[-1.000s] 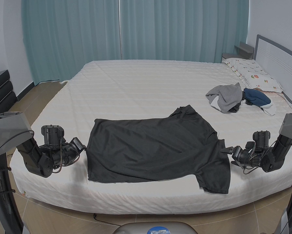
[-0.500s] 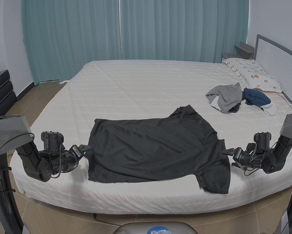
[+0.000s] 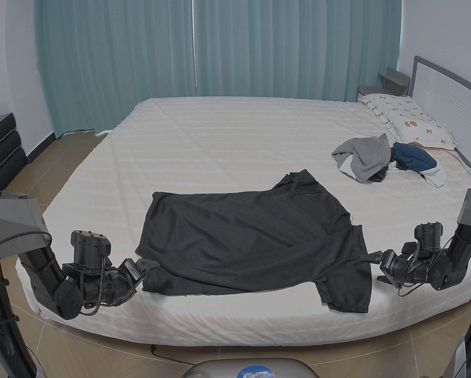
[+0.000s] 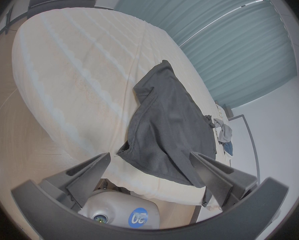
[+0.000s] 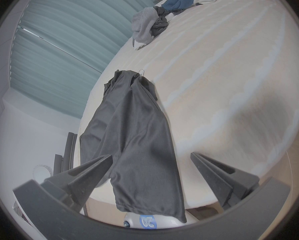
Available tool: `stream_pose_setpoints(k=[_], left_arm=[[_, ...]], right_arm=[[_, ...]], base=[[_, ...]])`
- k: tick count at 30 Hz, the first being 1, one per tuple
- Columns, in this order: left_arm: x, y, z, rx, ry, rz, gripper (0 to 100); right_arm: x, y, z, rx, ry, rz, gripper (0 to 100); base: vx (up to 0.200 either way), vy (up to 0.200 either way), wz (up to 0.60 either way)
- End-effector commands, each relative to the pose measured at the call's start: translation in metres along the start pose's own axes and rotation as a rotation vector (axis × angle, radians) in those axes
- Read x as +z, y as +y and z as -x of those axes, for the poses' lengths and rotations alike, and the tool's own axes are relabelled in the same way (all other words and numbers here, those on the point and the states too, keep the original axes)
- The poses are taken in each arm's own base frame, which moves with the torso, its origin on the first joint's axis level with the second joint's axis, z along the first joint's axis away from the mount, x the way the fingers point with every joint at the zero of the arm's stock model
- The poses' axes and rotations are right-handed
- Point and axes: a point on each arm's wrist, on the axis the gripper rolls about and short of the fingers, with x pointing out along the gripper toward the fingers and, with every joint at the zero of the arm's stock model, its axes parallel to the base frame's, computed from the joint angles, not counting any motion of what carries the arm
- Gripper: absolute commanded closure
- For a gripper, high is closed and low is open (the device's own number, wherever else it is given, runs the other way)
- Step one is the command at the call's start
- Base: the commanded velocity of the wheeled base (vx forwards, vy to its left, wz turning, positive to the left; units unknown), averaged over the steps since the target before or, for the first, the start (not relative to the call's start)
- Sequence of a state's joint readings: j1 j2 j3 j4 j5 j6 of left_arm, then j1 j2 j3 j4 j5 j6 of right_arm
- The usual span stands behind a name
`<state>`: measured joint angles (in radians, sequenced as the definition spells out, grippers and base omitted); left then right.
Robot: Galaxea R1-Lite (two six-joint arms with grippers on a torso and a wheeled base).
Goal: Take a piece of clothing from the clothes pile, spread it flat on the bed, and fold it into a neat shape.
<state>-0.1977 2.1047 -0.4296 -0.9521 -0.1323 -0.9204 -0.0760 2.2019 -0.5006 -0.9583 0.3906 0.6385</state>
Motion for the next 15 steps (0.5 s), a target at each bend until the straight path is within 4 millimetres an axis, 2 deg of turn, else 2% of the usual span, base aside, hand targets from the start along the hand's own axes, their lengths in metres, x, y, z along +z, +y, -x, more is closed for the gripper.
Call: stream_pose_setpoints(k=[1, 4, 15], left_arm=[[-0.012, 0.001, -0.022, 0.054, 0.003, -0.021, 0], [-0.020, -0.001, -0.026, 0.071, 0.006, -0.041, 0], [-0.014, -0.006, -0.040, 0.088, -0.036, -0.042, 0]], right_arm=[[-0.003, 0.002, 0.009, 0.011, 0.007, -0.002, 0], [-0.006, 0.000, 0.009, 0.005, 0.020, -0.007, 0], [-0.006, 0.006, 0.013, 0.028, 0.003, 0.011, 0]], base=[[0.000, 0.000, 0.00], [0.000, 0.000, 0.00], [0.000, 0.000, 0.00]])
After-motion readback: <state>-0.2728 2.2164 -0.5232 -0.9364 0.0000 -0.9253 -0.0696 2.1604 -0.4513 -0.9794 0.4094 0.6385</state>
